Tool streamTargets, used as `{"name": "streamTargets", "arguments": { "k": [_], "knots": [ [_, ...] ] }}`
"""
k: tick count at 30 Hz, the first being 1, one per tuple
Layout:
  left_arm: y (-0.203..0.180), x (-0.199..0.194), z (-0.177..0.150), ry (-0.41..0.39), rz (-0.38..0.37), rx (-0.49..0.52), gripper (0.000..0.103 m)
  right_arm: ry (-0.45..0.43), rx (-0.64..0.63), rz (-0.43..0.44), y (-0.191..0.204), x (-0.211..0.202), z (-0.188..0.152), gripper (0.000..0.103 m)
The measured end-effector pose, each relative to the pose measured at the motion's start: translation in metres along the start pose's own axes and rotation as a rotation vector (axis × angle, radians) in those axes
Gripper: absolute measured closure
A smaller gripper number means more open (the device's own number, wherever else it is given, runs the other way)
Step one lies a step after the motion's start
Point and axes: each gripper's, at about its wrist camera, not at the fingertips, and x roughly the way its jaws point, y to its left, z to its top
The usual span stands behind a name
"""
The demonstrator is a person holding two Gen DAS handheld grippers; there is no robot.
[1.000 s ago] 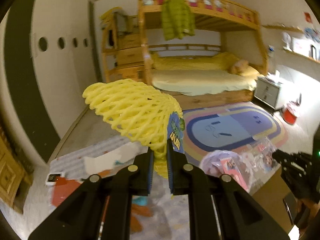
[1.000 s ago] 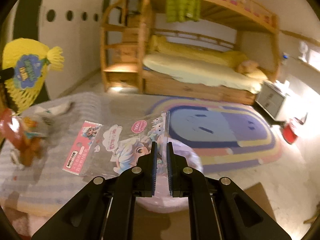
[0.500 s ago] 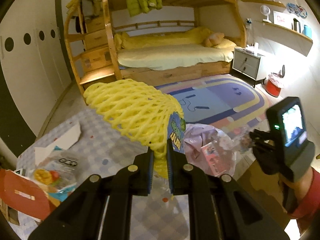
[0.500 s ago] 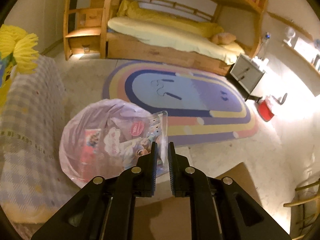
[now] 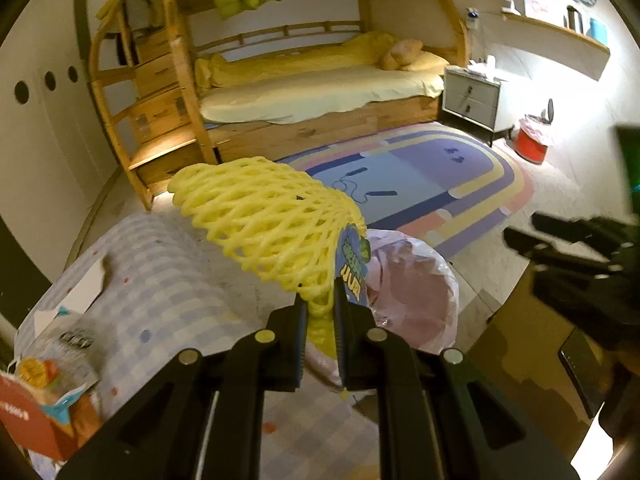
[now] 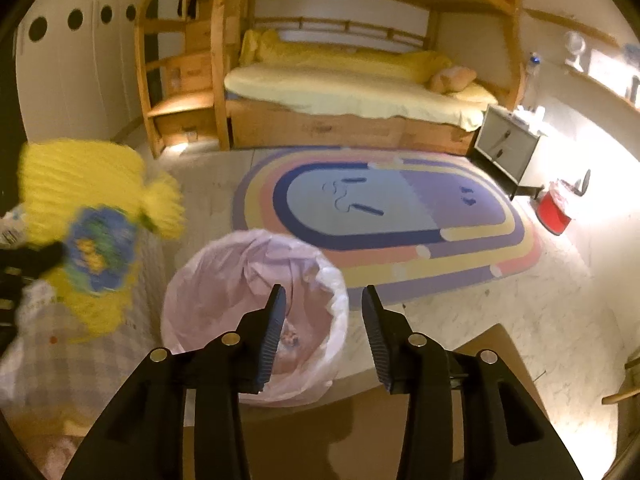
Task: Collect trash
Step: 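Open the right tool over the pink bin while the left tool drops the yellow net in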
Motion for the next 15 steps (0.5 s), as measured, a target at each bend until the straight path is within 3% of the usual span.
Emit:
{"name": "streamTargets", "arguments": {
  "k": [4, 7, 9, 15],
  "knots": [
    [-0.016, 0.017, 0.009, 0.010, -0.012, 0.033, 0.090, -0.022, 0.026, -0.001, -0.011, -0.014, 0.004, 0.060],
    [-0.024, 0.026, 0.016, 0.010, -0.014, 0.052, 0.081, -0.034, 0.036, -0.004, -0.016, -0.018, 0.008, 0.060],
    [-0.025, 0.030, 0.019, 0.011, 0.002, 0.055, 0.048, -0.042, 0.038, -0.007, -0.017, -0.021, 0.009, 0.060],
    [0.002, 0.010, 0.010, 0.005, 0.024, -0.021, 0.043, -0.055, 0.041, 0.004, -0.014, -0.030, 0.012, 0.059]
  ]
}}
